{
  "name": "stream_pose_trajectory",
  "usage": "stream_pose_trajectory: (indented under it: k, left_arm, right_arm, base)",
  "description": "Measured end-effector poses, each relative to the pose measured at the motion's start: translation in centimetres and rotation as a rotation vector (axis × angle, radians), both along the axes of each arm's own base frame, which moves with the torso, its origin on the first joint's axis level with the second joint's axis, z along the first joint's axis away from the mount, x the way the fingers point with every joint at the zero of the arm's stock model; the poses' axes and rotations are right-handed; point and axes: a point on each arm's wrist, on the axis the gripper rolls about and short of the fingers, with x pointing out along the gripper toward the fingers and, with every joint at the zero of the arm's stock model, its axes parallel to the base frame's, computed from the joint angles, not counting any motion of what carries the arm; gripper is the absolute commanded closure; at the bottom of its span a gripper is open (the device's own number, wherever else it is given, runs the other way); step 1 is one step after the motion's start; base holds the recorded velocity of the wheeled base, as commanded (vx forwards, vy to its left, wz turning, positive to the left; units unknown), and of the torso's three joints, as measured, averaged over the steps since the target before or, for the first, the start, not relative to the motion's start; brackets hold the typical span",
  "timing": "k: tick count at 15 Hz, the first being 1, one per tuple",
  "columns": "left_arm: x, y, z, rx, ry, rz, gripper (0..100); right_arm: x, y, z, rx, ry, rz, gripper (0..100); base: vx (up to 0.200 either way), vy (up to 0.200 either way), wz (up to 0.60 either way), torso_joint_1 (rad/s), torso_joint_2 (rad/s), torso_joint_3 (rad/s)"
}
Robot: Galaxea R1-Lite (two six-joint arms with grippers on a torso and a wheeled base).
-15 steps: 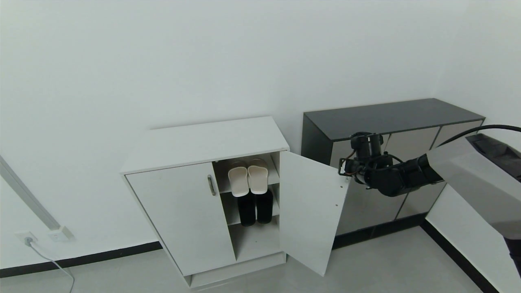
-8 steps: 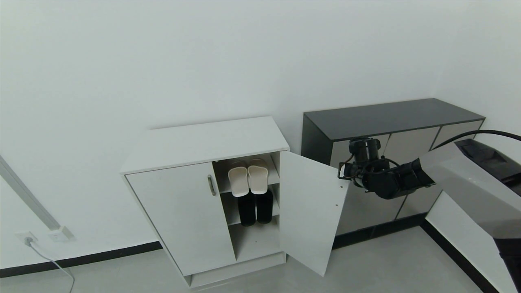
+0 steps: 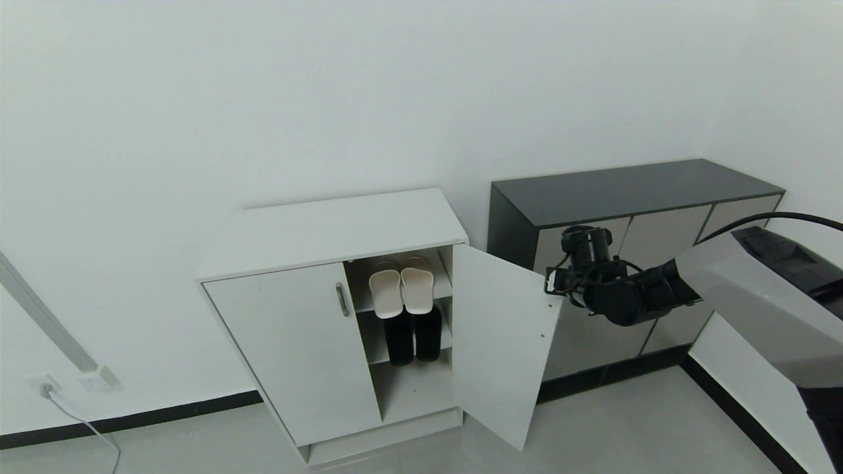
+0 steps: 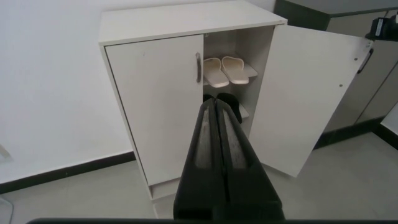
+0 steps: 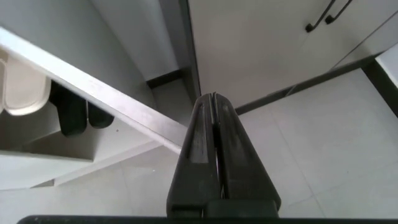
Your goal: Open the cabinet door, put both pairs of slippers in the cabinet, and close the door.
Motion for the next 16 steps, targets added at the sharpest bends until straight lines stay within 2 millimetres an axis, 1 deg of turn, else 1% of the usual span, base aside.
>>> stream_pose_trajectory:
  k: [6,8,10,12,14,16]
  left_arm:
    - [0.0,0.0,0.0,-0.001,0.000,0.000,100]
    - [0.0,0.0,0.0,-0.001,0.000,0.000,100]
    - [0.0,0.0,0.0,-0.001,0.000,0.000,100]
    - [0.0,0.0,0.0,-0.001,0.000,0.000,100]
    - [0.0,0.0,0.0,-0.003,0.000,0.000,100]
    - [0.0,0.0,0.0,-0.003,0.000,0.000,100]
  right_arm:
    - [-4.4,4.3,0.6,-0.019,0.037,0.118,100]
    - [-6.6,6.4,0.4,-0.027,0.059,0.182,100]
    - [-8.4,8.0,0.3,-0.032,0.076,0.237,100]
    - [-9.4,8.7,0.5,-0.031,0.074,0.263,100]
    - [-10.6,9.5,0.7,-0.009,0.023,0.305,100]
    - [-11.4,9.4,0.5,-0.021,-0.004,0.380,100]
  base:
    - [0.000,0.000,0.00,0.000,0.00,0.000]
    - [0.000,0.000,0.00,0.000,0.00,0.000]
    - [0.000,0.000,0.00,0.000,0.00,0.000]
    - [0.000,0.000,0.00,0.000,0.00,0.000]
    - [0.000,0.000,0.00,0.000,0.00,0.000]
    - [0.000,0.000,0.00,0.000,0.00,0.000]
